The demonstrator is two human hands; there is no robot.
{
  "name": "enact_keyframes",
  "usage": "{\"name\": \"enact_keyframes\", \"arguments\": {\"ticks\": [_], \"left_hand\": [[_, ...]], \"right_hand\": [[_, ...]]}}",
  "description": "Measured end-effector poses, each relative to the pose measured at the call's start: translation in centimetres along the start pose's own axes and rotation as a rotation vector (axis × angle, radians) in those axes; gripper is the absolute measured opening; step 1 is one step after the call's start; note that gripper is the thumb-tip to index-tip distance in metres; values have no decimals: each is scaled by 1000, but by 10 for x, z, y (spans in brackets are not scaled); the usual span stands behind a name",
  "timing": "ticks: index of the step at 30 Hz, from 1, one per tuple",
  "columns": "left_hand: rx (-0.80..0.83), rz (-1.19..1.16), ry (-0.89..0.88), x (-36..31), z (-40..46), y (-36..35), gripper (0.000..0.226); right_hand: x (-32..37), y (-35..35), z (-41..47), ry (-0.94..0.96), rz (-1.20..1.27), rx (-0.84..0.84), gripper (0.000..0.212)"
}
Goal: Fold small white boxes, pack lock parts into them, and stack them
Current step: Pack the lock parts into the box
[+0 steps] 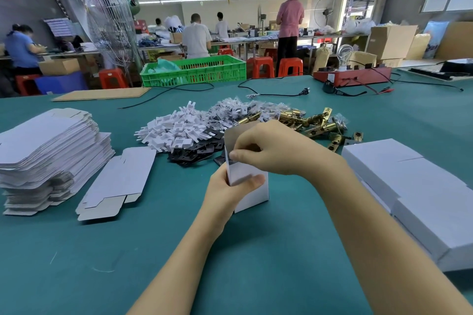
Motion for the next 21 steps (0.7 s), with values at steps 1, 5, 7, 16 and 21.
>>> {"name": "enact_keyframes", "arguments": {"ticks": [1, 5, 7, 16, 21], "left_hand": [[4, -5, -5, 0, 0, 0, 42], [3, -18, -13, 0, 1, 0, 44], [-2, -20, -7, 2, 1, 0, 46], [-10, -5, -8, 2, 3, -1, 32], [-15, -14, -32, 2, 1, 1, 34]], "right_hand": [[-2, -1, 0, -5, 5, 19, 24], [-6, 0, 3, -13, -37, -11, 16], [-4, 7, 5, -7, -83, -126, 10], [3, -22, 5, -21, -242, 120, 38], [-12, 33, -10, -50, 92, -180, 23]]}}
Point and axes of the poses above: each hand's wrist, its own z-axis towards the middle knuckle, its own y-axis out of the back of the hand, x = y × z, the point moved 9 cm from there along z, towards the middle knuckle, and after that the axes turned 1 degree about z, right-handed, at the moved point
